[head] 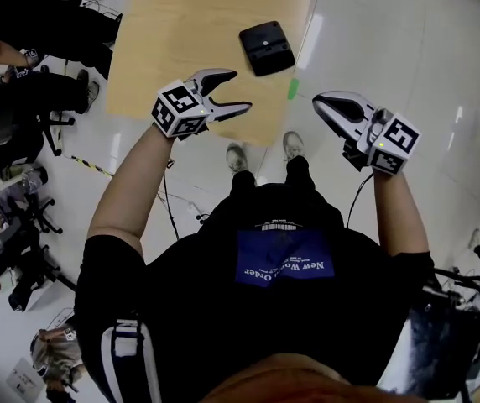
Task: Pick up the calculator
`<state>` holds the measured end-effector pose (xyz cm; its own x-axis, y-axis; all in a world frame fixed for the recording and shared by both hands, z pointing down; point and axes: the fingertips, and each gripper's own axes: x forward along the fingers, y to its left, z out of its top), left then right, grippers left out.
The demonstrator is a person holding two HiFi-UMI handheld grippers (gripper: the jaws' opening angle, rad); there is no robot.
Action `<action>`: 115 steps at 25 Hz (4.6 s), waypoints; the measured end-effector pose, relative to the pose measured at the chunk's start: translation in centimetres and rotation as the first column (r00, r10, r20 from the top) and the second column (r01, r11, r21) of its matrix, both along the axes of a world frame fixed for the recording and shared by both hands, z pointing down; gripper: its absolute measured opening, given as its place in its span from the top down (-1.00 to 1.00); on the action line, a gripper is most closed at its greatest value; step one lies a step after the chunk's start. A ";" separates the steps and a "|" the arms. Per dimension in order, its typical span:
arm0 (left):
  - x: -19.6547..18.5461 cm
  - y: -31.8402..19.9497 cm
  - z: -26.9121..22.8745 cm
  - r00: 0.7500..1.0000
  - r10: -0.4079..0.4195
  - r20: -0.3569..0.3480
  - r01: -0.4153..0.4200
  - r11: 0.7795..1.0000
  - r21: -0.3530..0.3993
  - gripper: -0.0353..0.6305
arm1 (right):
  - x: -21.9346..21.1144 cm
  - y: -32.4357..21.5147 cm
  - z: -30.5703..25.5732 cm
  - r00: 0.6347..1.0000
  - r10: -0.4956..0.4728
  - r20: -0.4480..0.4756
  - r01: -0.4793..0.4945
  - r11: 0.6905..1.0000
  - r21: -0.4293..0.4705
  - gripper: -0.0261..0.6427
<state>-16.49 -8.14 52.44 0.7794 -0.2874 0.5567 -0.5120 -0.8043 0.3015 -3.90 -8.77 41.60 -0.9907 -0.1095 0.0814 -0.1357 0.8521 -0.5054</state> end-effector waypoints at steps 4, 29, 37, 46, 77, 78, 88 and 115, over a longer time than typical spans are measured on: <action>-1.1 -1.5 4.5 0.874 0.264 0.408 -0.315 0.947 0.061 -0.19 | 0.4 0.0 1.3 1.000 0.002 0.017 -0.001 1.000 -0.021 0.97; 2.4 -10.2 11.6 -0.175 0.563 0.808 -0.954 0.105 -0.280 -0.65 | 8.7 -6.3 5.9 0.986 0.158 0.056 -0.150 0.980 -0.132 0.97; 2.6 -9.4 13.5 -0.243 0.588 0.771 -0.948 0.026 -0.319 -0.74 | 9.1 -6.8 6.5 0.982 0.180 0.054 -0.170 0.974 -0.153 0.97; 2.9 -9.1 15.3 -0.290 0.611 0.737 -0.932 -0.007 -0.361 -0.88 | 8.9 -7.2 6.8 0.983 0.176 0.055 -0.165 0.973 -0.163 0.97; -1.3 -3.1 -2.3 0.947 0.179 0.265 -0.243 0.942 0.231 -0.88 | -0.8 -1.9 -1.7 0.999 -0.022 0.028 0.023 1.000 -0.014 0.97; -1.6 -2.3 -3.2 0.960 0.148 0.236 -0.206 0.948 0.241 -0.88 | -1.3 -1.6 -2.1 0.999 -0.031 0.026 0.031 0.999 -0.009 0.97; -6.8 7.1 -11.4 0.965 -0.223 -0.136 0.252 0.933 0.257 -0.88 | -5.7 2.6 -7.2 0.997 -0.079 0.016 0.078 0.996 0.051 0.97; -12.1 16.5 -23.2 0.702 -0.426 -0.570 0.621 0.758 0.199 -0.88 | -11.0 6.4 -13.0 0.996 -0.083 -0.020 0.086 0.969 0.232 0.97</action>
<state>-28.57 8.38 29.26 0.5619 -0.8252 -0.0575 -0.7549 -0.5400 0.3721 -14.87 -2.39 28.65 -0.9964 -0.0425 0.0735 -0.0622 0.9547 -0.2911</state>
